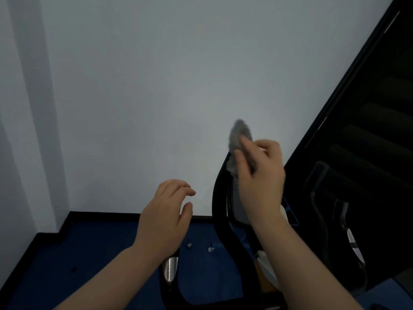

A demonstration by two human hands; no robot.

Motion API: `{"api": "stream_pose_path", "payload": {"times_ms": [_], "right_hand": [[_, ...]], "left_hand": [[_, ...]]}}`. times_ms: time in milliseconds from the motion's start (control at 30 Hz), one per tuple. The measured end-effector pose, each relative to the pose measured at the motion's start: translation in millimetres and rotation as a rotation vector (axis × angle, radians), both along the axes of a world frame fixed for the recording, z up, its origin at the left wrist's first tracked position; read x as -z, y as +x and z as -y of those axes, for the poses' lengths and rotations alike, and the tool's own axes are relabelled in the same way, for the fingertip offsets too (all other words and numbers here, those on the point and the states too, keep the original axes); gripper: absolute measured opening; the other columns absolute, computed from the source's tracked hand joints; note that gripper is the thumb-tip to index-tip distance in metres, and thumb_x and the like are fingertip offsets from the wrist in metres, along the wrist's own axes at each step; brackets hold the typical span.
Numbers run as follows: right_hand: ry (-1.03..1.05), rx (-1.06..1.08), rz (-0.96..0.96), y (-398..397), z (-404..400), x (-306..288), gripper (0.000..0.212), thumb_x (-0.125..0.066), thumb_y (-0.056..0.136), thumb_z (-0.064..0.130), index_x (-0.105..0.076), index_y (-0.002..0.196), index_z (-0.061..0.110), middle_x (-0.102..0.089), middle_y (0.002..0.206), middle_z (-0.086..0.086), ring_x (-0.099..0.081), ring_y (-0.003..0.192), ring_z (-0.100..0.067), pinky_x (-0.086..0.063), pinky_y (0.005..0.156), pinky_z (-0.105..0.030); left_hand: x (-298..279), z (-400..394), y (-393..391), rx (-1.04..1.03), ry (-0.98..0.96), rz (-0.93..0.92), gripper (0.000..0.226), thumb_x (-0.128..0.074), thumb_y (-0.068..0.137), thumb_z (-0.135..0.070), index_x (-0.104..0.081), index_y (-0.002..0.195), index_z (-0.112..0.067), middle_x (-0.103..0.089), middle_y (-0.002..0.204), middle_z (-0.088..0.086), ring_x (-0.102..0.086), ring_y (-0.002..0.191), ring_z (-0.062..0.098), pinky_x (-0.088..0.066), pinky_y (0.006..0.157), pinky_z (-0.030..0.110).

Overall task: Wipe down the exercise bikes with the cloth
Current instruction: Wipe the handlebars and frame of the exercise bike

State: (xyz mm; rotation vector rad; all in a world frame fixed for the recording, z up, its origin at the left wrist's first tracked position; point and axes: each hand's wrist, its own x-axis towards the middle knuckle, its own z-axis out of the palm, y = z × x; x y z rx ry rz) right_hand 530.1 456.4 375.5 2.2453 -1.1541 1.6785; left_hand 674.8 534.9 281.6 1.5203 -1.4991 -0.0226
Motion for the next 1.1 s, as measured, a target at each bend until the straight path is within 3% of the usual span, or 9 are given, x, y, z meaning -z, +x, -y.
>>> {"api": "stream_pose_path", "payload": {"times_ms": [67,200,300,400,500,700,900,1000,1100], "right_hand": [[0.013,0.139,-0.282,11.8,3.1,0.7,0.024,-0.064,0.088,0.013,-0.067,0.112,0.015,-0.051,0.100,-0.006,-0.053,0.077,-0.019,-0.048,0.052,-0.030],[0.217,0.168,-0.608,10.8,-10.9,43.8,0.030,-0.061,0.090,0.014,-0.061,0.120,0.017,-0.048,0.104,-0.005,-0.049,0.084,-0.018,-0.043,0.054,-0.030],[0.218,0.039,-0.461,3.0,-15.2,35.3,0.015,-0.064,0.089,0.020,-0.068,0.104,0.018,-0.048,0.094,0.000,-0.053,0.072,-0.018,-0.038,0.051,-0.027],[0.042,0.069,-0.382,3.7,3.0,6.4,0.018,-0.062,0.090,0.017,-0.067,0.108,0.018,-0.053,0.098,-0.004,-0.056,0.074,-0.021,-0.047,0.047,-0.032],[0.028,0.110,-0.572,2.7,7.5,16.6,0.025,-0.066,0.086,0.005,-0.068,0.109,0.013,-0.058,0.102,-0.009,-0.057,0.083,-0.026,-0.051,0.049,-0.037],[0.512,-0.355,-0.535,-51.6,-1.5,33.8,0.020,-0.062,0.091,0.023,-0.071,0.108,0.028,-0.055,0.096,0.013,-0.055,0.087,0.000,-0.042,0.076,-0.010],[0.402,-0.167,-0.272,-15.3,-5.4,49.2,0.018,-0.065,0.089,0.018,-0.073,0.105,0.017,-0.054,0.096,0.005,-0.048,0.097,-0.017,-0.031,0.085,-0.007],[0.506,-0.265,-0.216,-37.8,-31.5,73.2,0.017,-0.062,0.091,0.014,-0.072,0.104,0.017,-0.054,0.097,0.005,-0.053,0.096,-0.012,-0.039,0.087,-0.013],[0.658,-0.437,-0.404,-80.6,-43.6,60.0,0.015,-0.064,0.089,0.016,-0.073,0.100,0.022,-0.055,0.096,0.008,-0.057,0.093,-0.011,-0.048,0.085,-0.027]], "left_hand": [[-0.3,-0.6,1.4,0.012,0.004,-0.002,0.021,-0.058,0.088,-0.011,-0.064,0.106,-0.021,-0.056,0.114,-0.015,-0.042,0.113,-0.004,-0.046,0.073,0.014],[-1.4,-1.4,5.3,0.041,0.011,0.010,0.022,-0.057,0.089,-0.012,-0.064,0.107,-0.022,-0.055,0.116,-0.016,-0.037,0.113,-0.009,-0.037,0.075,0.005],[-0.5,-2.5,7.5,0.060,0.008,0.001,0.022,-0.056,0.090,-0.014,-0.064,0.108,-0.023,-0.054,0.117,-0.017,-0.035,0.113,-0.012,-0.038,0.075,0.007],[-1.5,-2.3,6.7,0.049,0.004,-0.006,0.021,-0.056,0.090,-0.013,-0.064,0.107,-0.023,-0.054,0.117,-0.017,-0.037,0.114,-0.009,-0.047,0.075,0.017],[-3.2,-1.8,3.9,0.042,0.013,-0.017,0.021,-0.055,0.090,-0.013,-0.064,0.107,-0.023,-0.053,0.117,-0.017,-0.037,0.115,-0.008,-0.042,0.075,0.013],[-1.6,-3.1,8.7,0.066,0.018,0.013,0.022,-0.055,0.090,-0.013,-0.064,0.108,-0.022,-0.054,0.119,-0.014,-0.036,0.113,-0.010,-0.037,0.074,0.010],[-1.7,-1.0,2.9,0.033,0.009,-0.016,0.020,-0.055,0.089,-0.011,-0.065,0.105,-0.018,-0.057,0.117,-0.009,-0.037,0.114,-0.003,-0.035,0.077,0.014],[-3.2,-1.0,2.6,0.057,0.006,-0.019,0.020,-0.056,0.088,-0.009,-0.066,0.105,-0.015,-0.058,0.118,-0.004,-0.041,0.116,0.003,-0.031,0.092,0.017],[-8.1,-4.1,-1.2,0.091,0.007,-0.105,0.023,-0.054,0.087,-0.011,-0.067,0.105,-0.014,-0.059,0.122,0.000,-0.045,0.119,0.012,-0.032,0.103,0.028]]}}
